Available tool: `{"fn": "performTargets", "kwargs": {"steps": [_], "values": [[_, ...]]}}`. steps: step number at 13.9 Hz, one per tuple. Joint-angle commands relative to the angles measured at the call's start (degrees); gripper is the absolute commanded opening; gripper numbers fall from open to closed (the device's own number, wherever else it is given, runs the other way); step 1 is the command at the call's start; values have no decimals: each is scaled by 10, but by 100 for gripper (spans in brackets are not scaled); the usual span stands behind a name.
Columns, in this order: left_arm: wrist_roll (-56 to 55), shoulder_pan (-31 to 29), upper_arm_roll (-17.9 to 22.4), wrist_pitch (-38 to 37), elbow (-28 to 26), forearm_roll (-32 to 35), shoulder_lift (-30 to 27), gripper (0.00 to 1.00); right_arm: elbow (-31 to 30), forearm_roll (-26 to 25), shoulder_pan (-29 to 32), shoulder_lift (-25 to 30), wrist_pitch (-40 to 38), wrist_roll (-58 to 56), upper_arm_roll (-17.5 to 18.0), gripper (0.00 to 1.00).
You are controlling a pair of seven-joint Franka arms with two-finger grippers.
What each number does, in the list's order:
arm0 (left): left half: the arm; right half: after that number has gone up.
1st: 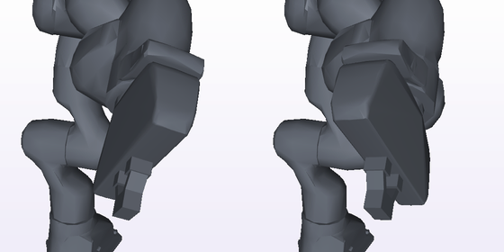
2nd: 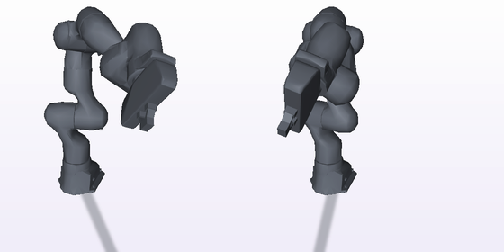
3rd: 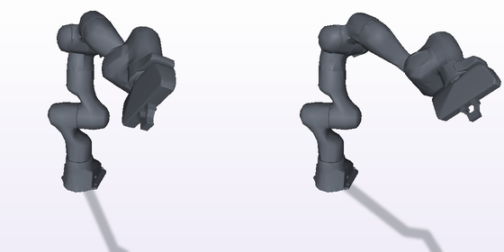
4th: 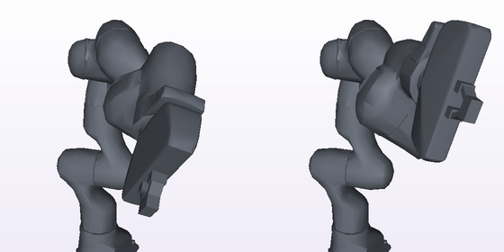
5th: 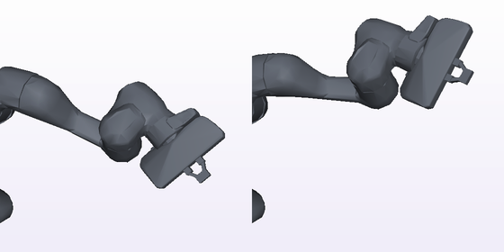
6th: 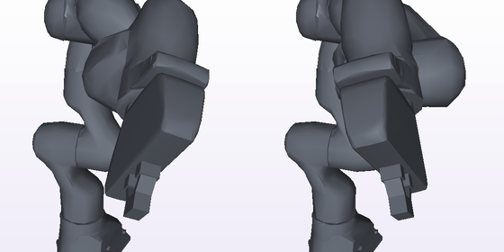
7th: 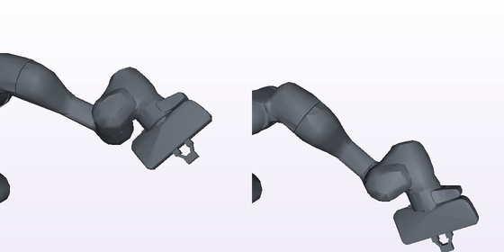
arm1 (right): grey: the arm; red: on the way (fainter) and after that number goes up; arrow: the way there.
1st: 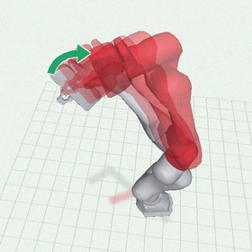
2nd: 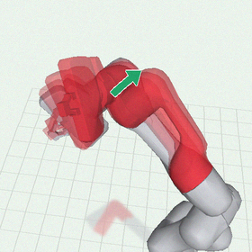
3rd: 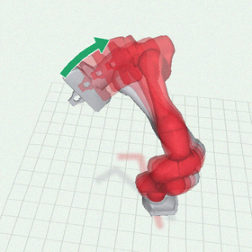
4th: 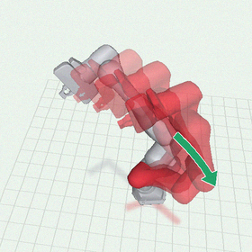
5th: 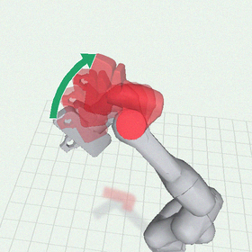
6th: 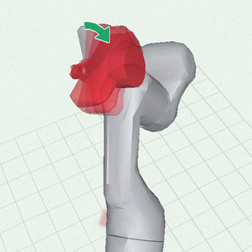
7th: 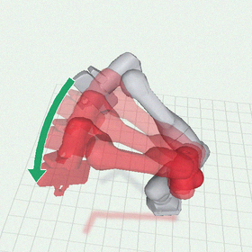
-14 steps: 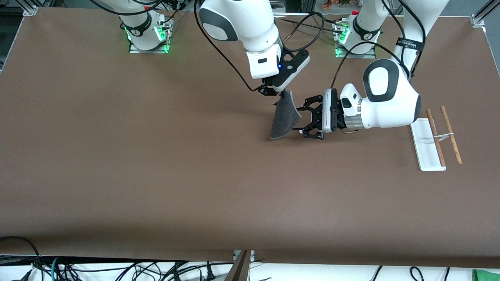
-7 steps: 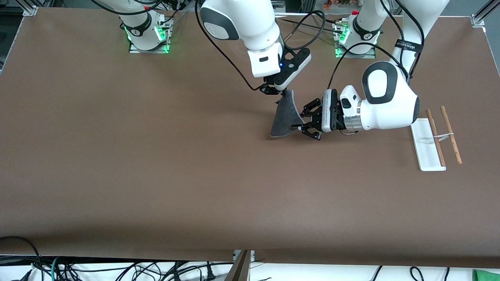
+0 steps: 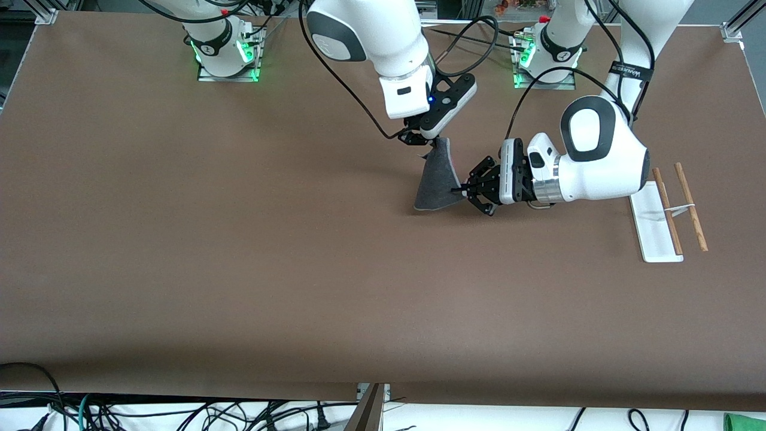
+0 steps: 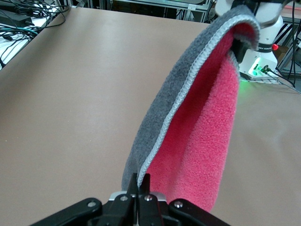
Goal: Pass towel and hang on rack
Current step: 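Grasp the hanging towel with the left gripper below the right gripper, then open the right gripper while the left gripper carries the towel away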
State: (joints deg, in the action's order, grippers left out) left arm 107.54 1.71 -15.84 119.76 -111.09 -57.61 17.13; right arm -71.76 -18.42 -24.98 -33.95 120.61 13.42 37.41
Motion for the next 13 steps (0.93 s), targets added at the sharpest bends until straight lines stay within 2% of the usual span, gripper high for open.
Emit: {"fn": "performTargets", "kwargs": {"steps": [1, 2, 3, 4, 9, 10, 13], "values": [[21, -3, -2, -1, -2, -13, -9, 0, 22, -11, -9, -11, -4, 8, -1, 0], [20, -4, -1, -5, -1, -13, -10, 0, 21, -10, -9, -11, -4, 8, -1, 7], [19, -4, 2, -12, 1, -13, -11, 0, 21, -10, -5, -11, -4, 7, -1, 56], [19, -5, 5, -14, 3, -12, -12, 0, 20, -10, -2, -11, -3, 4, -1, 100], [14, -36, 8, -68, 24, -5, -13, 0, 21, -10, 3, -2, -12, 6, -9, 100], [7, -50, 8, -79, 33, 15, -13, 0, 19, -12, 10, 7, -23, 6, -14, 100], [-8, -113, 7, -146, 85, 130, -4, 0, 11, -10, 47, 35, -82, 6, -24, 100]]}}
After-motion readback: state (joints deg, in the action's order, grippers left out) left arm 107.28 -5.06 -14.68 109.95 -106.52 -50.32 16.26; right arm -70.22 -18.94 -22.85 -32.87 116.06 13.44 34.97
